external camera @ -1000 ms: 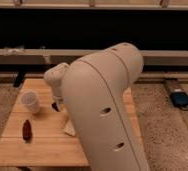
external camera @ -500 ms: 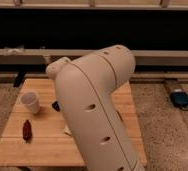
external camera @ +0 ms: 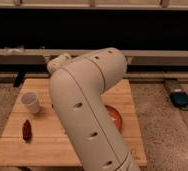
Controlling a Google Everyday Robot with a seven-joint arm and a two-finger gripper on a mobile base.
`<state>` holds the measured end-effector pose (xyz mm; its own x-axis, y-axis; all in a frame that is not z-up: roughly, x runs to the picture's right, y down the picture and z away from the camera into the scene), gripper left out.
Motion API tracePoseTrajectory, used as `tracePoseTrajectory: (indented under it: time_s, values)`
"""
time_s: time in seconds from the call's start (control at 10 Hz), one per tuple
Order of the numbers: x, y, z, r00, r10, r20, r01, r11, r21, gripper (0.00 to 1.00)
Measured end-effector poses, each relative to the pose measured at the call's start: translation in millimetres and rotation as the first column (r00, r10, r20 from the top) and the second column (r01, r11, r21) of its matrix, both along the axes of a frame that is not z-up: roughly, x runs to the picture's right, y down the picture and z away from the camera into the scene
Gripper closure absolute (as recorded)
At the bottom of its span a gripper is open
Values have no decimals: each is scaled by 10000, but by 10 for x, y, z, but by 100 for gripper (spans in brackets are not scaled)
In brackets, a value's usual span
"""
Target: Push the eraser across the table
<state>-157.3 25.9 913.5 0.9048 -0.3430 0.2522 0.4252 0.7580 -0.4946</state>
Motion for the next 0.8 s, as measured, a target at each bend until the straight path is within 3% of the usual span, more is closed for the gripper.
tracePoseTrajectory:
  time_s: [0.3, 0.8]
  values:
    - [-23, -43, 182, 9989, -463, -7, 463, 9987, 220, 100]
    - [-9, 82, 598, 9951, -983, 100, 982, 9951, 118, 100]
